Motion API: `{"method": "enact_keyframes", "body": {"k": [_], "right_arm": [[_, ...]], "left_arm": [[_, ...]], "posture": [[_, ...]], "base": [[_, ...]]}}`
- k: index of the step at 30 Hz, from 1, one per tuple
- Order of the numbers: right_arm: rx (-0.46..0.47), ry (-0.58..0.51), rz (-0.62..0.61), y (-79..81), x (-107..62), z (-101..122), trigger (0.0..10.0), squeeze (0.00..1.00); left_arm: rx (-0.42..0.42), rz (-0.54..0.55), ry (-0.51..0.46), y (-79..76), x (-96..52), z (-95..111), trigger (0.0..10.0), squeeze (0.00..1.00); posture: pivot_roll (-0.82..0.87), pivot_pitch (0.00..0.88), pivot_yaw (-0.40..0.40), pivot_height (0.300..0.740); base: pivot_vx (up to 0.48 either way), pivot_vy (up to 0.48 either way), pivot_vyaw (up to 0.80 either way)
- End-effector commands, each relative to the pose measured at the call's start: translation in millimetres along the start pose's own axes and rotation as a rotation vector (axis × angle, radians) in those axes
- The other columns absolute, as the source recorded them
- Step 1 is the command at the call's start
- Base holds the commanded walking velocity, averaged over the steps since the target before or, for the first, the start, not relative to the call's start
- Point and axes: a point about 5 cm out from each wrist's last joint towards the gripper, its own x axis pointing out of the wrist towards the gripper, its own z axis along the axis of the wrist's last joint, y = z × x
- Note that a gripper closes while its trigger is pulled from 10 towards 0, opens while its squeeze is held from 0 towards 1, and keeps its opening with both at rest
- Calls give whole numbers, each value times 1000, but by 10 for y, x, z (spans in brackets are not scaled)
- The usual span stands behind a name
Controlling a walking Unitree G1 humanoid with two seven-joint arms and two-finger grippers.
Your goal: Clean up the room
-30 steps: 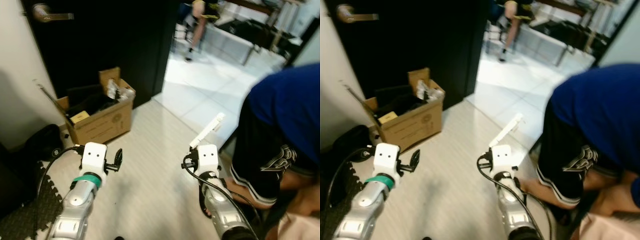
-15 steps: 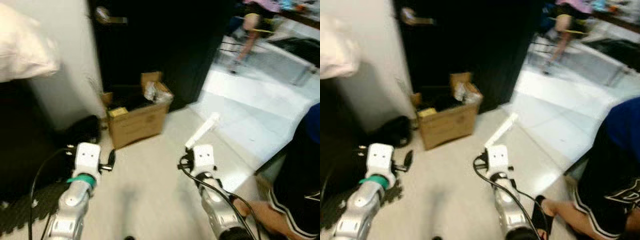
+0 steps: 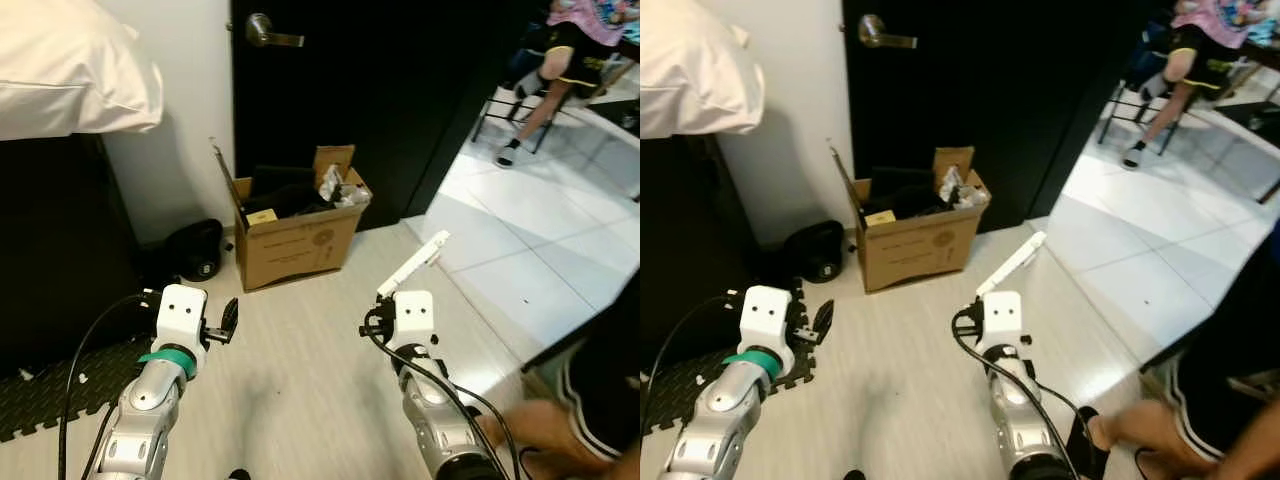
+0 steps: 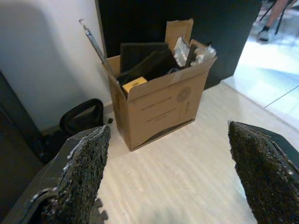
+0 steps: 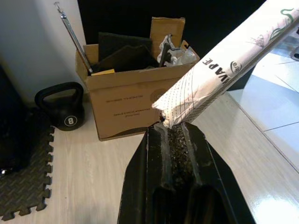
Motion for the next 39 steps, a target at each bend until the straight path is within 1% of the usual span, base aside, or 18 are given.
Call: {"method": "enact_keyframes", "body": {"k": [1, 39], "right_arm": [[8, 15, -12, -21, -26, -37, 10000, 0], [26, 32, -5, -34, -49, -58, 10000, 0]], "left_arm": [[-10, -9, 8, -18, -31, -37, 10000, 0], [-23, -12, 10, -44, -69, -64, 10000, 0]], "posture": [[121, 0, -50, 740], [115, 0, -67, 740]], "base": [[281, 0, 0], [284, 0, 0]]}}
